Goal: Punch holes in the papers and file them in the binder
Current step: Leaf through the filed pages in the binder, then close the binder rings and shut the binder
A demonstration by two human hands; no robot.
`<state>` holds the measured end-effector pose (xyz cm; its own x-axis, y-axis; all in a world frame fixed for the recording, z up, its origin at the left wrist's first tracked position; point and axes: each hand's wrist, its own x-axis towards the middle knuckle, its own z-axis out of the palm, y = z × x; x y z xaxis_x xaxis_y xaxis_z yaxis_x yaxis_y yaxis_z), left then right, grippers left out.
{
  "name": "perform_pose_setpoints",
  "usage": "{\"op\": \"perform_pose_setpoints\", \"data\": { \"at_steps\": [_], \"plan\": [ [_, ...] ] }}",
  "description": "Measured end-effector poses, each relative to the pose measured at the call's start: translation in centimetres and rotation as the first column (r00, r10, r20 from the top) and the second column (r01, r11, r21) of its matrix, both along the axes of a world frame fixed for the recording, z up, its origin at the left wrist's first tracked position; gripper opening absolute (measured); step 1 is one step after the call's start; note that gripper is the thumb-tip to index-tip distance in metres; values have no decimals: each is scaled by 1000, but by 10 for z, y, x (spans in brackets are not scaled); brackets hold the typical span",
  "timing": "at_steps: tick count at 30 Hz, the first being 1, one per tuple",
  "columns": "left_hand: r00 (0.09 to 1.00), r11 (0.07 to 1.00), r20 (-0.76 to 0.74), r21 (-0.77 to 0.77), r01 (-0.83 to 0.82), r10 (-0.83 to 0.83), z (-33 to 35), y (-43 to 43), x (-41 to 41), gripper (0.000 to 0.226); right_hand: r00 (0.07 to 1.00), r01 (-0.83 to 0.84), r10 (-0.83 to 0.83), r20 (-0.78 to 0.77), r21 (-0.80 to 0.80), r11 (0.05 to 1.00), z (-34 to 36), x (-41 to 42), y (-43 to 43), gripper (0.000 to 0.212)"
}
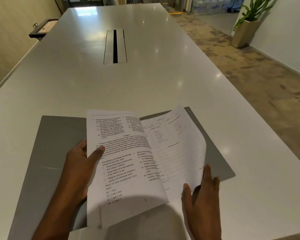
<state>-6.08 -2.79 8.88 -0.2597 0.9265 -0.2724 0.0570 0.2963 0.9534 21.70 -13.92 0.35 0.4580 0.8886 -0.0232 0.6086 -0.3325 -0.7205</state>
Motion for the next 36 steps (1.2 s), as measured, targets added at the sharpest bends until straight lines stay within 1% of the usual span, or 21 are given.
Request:
{"op": "perform_pose_setpoints", "data": {
  "at_steps": [3,5,7,9,10,12,14,17,19,21,22,24,26,27,28,30,31,32,33,34,36],
  "plan": [
    [1000,1000,-4,7,2,-2,2,-1,0,19,987,-115,128,-101,127,985,9,-9,0,94],
    [1000,1000,-3,11,-2,2,4,-1,0,19,961,-242,260,-94,171,955,15,-16,0,94],
    [1000,1000,-6,15,0,0,5,-1,0,18,918,-394,389,77,294,871,21,-22,-2,71],
    [1000,1000,-25,18,-2,3,4,0,-1,15,865,-502,448,227,379,777,16,-22,-1,69],
    [999,1000,-34,19,-1,1,4,0,-2,14,829,-559,497,256,409,722,13,-22,1,67],
    [999,1000,-33,30,8,-7,3,0,-2,14,744,-665,580,332,458,590,12,-26,4,52],
    [999,998,-30,54,14,-12,5,-1,1,14,701,-711,577,419,472,521,13,-30,6,37],
    [1000,997,0,68,-21,21,8,-1,4,8,692,-722,551,468,479,500,13,-36,8,36],
    [995,996,67,51,-79,76,11,-2,6,15,658,-752,587,472,446,485,15,-40,9,38],
    [988,994,110,14,-109,107,16,-2,9,26,593,-805,665,455,344,483,17,-46,13,48],
    [987,993,110,7,-114,113,18,-2,10,25,554,-833,710,436,295,468,17,-48,15,52],
    [999,999,34,35,-41,40,23,-2,12,16,496,-868,782,378,255,427,22,-49,18,55],
    [998,999,-62,42,24,-22,22,-1,12,17,510,-851,819,264,291,437,31,-43,20,54],
    [997,998,-66,45,34,-31,23,0,12,18,551,-818,811,195,317,479,39,-38,23,53],
    [998,999,-47,40,31,-29,24,1,12,20,611,-765,785,102,329,553,49,-35,27,51],
    [999,998,3,37,41,-41,30,3,20,22,716,-595,666,-208,318,738,67,-28,41,48],
    [998,998,27,37,58,-59,35,4,26,22,730,-510,585,-353,288,811,75,-25,54,49],
    [995,996,53,42,81,-84,40,6,34,22,731,-460,515,-447,234,856,83,-21,69,52],
    [991,994,83,48,101,-105,45,7,43,22,710,-448,468,-526,176,877,90,-17,84,56],
    [988,992,101,53,114,-119,49,9,52,21,659,-443,426,-620,137,886,95,-12,98,60],
    [978,985,125,67,158,-166,54,13,71,20,521,-419,325,-789,95,903,107,-2,122,60]
  ]
}}
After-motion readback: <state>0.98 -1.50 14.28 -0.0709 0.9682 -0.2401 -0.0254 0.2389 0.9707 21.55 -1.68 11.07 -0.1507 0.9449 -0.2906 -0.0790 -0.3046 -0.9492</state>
